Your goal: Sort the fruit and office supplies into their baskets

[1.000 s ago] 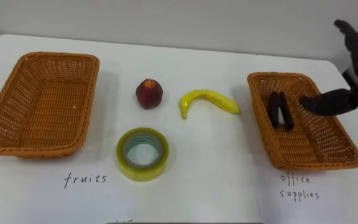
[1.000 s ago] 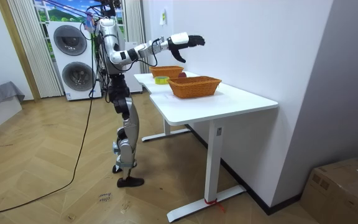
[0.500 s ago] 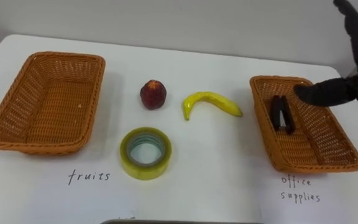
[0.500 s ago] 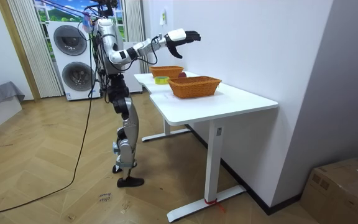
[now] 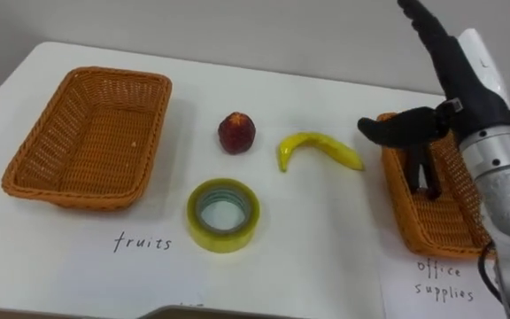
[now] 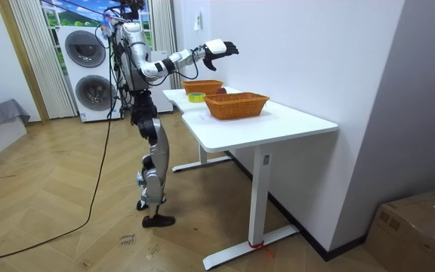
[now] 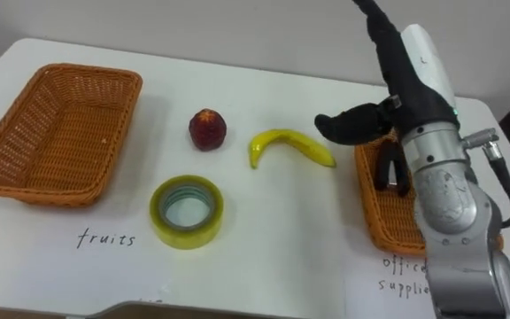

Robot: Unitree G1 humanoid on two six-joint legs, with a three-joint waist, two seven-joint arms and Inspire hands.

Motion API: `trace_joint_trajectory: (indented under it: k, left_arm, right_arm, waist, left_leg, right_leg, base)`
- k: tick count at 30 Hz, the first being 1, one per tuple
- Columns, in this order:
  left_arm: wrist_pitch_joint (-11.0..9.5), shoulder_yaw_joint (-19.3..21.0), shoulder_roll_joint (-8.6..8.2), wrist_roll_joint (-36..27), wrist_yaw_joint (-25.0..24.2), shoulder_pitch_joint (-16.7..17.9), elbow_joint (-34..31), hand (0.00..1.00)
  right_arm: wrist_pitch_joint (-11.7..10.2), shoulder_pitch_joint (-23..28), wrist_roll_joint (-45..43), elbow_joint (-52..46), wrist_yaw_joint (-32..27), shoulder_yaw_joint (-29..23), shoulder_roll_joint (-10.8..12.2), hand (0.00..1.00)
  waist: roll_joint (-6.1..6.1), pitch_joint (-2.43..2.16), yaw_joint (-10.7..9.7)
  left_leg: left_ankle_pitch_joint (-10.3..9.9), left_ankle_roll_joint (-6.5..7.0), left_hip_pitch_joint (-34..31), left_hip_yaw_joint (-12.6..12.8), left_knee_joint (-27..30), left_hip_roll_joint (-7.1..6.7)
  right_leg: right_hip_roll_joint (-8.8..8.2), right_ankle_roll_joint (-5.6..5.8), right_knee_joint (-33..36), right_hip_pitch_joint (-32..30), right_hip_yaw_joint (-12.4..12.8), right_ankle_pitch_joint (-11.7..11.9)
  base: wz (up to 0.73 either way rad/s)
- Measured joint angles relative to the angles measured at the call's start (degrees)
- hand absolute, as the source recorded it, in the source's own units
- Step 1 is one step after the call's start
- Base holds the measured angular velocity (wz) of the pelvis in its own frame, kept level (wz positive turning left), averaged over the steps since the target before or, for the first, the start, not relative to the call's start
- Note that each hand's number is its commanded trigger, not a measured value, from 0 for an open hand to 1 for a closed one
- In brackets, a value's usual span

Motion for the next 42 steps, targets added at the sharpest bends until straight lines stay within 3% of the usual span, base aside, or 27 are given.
trace_joint_trajectory:
  k: [7, 9, 13, 23, 30, 36, 42]
  left_arm:
    - [1.1, -1.0, -0.14, 0.8, -0.2, -0.6, -0.4, 0.00]
    - [2.1, -1.1, -0.48, 0.9, -0.3, -0.6, -0.6, 0.00]
    - [2.6, -1.1, -0.99, 0.9, -0.5, -0.7, -1.1, 0.00]
    - [3.6, -3.4, -0.69, 0.9, -0.3, -0.3, -4.1, 0.00]
    - [3.6, -3.4, -0.50, 0.9, -0.1, -0.4, -4.7, 0.00]
    - [4.4, -3.3, -0.39, 0.9, -0.1, -1.0, -4.8, 0.00]
    - [4.5, -3.3, -0.45, 0.9, -0.5, -1.5, -4.7, 0.00]
  right_arm:
    - [-0.1, -0.3, 1.1, 0.0, -0.7, 2.1, 1.3, 0.00]
    - [0.0, -0.3, 1.3, 0.0, -0.7, 3.7, 1.6, 0.00]
    - [0.1, -0.3, 1.2, 0.4, -0.7, 5.4, 2.0, 0.00]
    - [1.7, -0.3, 1.5, 5.7, 0.5, 8.4, 3.8, 0.00]
    - [2.1, -0.3, -0.1, 6.8, 1.6, 10.0, 3.8, 0.00]
    - [3.8, -0.3, -0.9, 7.9, 3.9, 10.2, 3.8, 0.00]
    - [3.8, -0.3, -0.9, 7.9, 4.8, 10.2, 3.9, 0.00]
  waist:
    - [0.46, -0.14, 0.9]
    - [1.18, -0.47, 0.9]
    - [1.81, -0.44, 1.1]
    - [1.50, -0.38, 1.5]
    - [0.87, -0.37, 2.3]
    - [0.41, -0.15, 2.6]
    - [0.76, -0.05, 2.5]
  left_leg:
    - [0.0, 0.00, -0.3, -0.6, 0.1, -0.04]
    - [0.0, 0.00, -0.3, -0.6, 0.1, -0.05]
    - [0.0, 0.01, -0.3, -0.7, 0.2, -0.05]
    - [0.2, 0.09, -0.6, -1.0, 0.3, -0.19]
    - [0.3, 0.25, -1.1, -1.9, 0.2, -0.46]
    - [0.4, 0.51, -1.4, -2.7, 0.1, -0.80]
    - [0.4, 0.55, -1.4, -2.6, 0.1, -0.85]
  right_leg:
    - [-0.18, 0.01, 0.0, 0.0, -1.5, 0.0]
    - [-0.19, 0.01, 0.0, 0.0, -1.5, 0.0]
    - [-0.19, 0.02, 0.0, 0.1, -1.5, 0.0]
    - [-0.71, 0.03, 0.0, 0.1, -1.8, 0.0]
    - [-0.75, 0.05, -0.2, -0.1, -2.9, 0.0]
    - [-1.04, 0.09, -0.2, -0.2, -3.1, 0.0]
    - [-1.06, 0.12, -0.2, -0.1, -3.0, 0.0]
  base:
    - [0.04]
    - [0.00]
    - [0.00]
    - [0.01]
    - [0.06]
    - [0.06]
    - [0.00]
